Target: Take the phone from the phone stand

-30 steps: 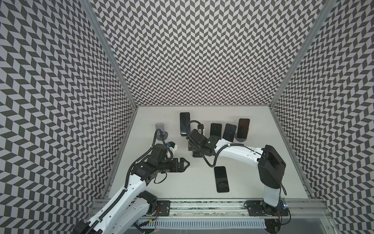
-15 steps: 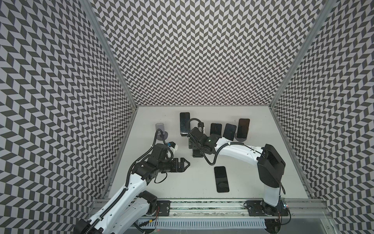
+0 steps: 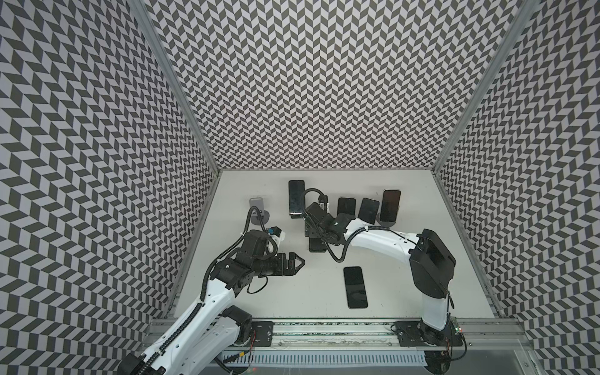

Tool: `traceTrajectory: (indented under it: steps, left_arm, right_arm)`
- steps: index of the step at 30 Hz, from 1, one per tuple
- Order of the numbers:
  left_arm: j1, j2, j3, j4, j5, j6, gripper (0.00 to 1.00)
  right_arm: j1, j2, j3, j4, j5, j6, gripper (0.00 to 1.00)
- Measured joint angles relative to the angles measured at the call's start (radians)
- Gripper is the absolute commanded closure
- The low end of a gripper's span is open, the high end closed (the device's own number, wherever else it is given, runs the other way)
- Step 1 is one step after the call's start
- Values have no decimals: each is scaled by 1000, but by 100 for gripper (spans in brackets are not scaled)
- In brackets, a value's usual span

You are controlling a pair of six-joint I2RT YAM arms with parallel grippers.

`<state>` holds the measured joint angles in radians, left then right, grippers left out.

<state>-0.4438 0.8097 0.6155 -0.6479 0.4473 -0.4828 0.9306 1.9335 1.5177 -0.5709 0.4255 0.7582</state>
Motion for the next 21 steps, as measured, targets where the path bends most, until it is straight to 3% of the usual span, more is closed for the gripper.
traceTrajectory:
  steps: [21]
  left_arm:
    - [24, 0, 0, 1, 3, 7, 3]
  right_arm:
    - [-3, 1, 0, -1, -15, -19, 30]
